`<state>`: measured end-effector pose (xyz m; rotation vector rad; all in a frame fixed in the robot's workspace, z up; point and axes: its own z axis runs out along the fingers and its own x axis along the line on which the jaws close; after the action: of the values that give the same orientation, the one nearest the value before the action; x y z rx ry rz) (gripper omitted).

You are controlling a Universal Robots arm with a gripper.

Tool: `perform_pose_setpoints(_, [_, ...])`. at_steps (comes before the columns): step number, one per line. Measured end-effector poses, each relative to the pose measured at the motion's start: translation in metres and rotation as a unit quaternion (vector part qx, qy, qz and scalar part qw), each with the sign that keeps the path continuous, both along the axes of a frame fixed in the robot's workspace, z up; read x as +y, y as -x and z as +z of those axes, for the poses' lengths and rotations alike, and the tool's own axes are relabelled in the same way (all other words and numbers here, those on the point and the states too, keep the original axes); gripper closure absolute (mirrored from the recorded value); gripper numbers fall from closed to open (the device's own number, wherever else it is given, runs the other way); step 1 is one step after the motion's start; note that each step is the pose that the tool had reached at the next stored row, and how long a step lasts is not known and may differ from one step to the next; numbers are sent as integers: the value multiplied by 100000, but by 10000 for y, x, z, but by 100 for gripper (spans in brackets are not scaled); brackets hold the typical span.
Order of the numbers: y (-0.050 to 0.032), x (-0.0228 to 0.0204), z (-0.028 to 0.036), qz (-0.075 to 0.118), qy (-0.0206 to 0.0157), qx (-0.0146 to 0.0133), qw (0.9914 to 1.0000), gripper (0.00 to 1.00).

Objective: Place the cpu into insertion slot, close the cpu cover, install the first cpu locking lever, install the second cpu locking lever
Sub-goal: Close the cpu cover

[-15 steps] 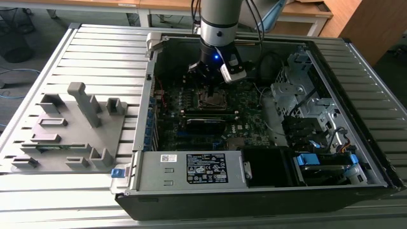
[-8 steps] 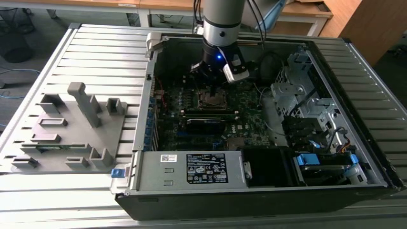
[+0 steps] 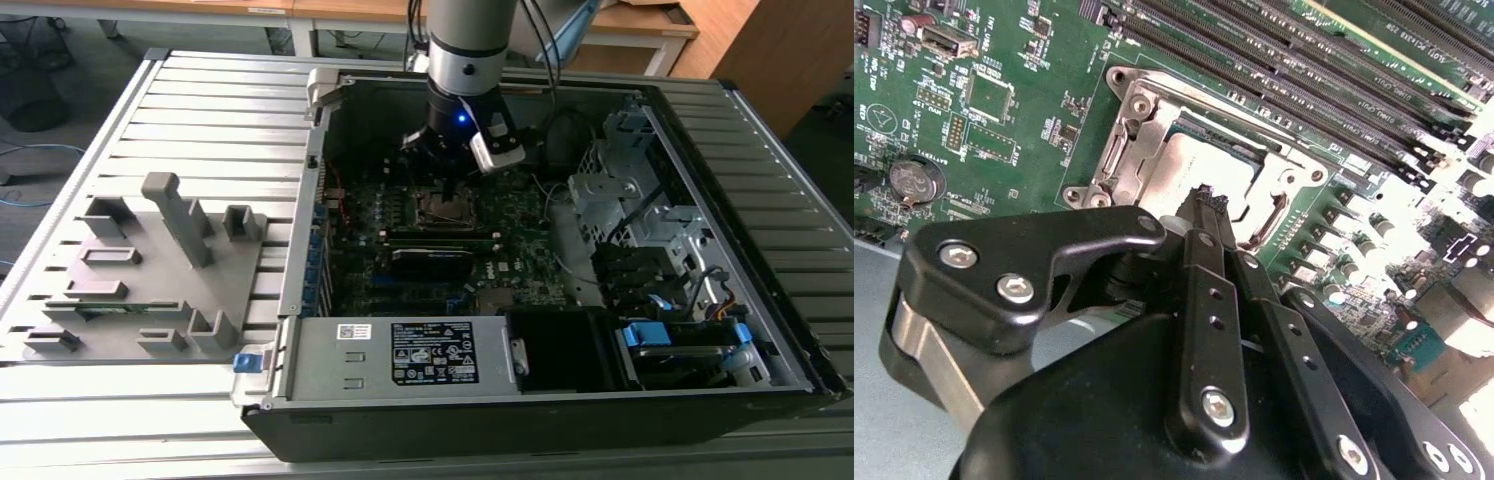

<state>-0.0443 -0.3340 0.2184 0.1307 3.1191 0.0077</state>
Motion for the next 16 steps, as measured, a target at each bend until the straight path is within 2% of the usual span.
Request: perform_pose_setpoints(16, [-16,0,8,0,-1,-1,100000,90])
